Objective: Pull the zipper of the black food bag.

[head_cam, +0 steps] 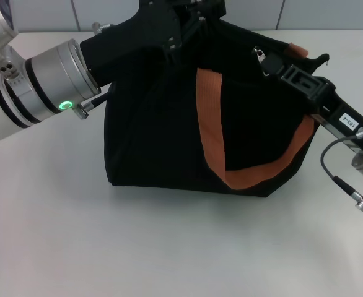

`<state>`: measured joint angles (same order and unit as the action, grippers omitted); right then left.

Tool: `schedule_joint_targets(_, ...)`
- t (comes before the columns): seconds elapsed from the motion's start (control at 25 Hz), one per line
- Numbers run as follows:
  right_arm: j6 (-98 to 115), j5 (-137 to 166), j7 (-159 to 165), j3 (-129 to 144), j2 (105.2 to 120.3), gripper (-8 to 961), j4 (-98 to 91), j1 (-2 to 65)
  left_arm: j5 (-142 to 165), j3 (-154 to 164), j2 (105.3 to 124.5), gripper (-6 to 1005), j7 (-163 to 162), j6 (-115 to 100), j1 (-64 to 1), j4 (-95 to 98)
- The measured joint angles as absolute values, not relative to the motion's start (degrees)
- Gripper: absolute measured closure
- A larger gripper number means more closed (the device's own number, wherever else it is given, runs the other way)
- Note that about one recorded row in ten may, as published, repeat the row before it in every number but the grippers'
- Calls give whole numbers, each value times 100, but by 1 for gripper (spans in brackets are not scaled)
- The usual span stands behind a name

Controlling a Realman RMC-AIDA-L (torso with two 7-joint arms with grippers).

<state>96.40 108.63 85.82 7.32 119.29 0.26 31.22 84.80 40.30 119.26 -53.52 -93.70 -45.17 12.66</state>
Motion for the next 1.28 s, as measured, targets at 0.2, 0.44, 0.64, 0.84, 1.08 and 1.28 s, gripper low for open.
schedule_joint_targets(0.2, 9681, 10863, 8729, 674, 11926, 956, -116, 2970, 8480, 4025, 11926, 942, -5349, -9370, -4512, 1266)
schedule_joint_targets(0.44, 9699, 10864, 8868, 634, 11926, 956, -318, 2874, 8480, 4013, 11926, 940, -5346, -9370, -4509, 1265)
schedule_joint_targets(0.64, 9755, 10864, 8924, 636, 11926, 956, -400, 2828, 8480, 4009, 11926, 939, -5344, -9370, -4508, 1266)
schedule_joint_targets(0.84, 9802, 10951, 8936, 694, 11927, 956, -421, 2956, 8480, 3999, 11926, 938, -5343, -9370, -4508, 1266)
schedule_joint_targets(1.08, 9759, 10993, 8896, 748, 11927, 954, -428, 3128, 8479, 3999, 11927, 936, -5343, -9369, -4508, 1266)
schedule_joint_targets(1.28, 9688, 11012, 8881, 855, 11931, 953, -505, 3188, 8479, 3999, 11926, 935, -5343, -9369, -4508, 1266)
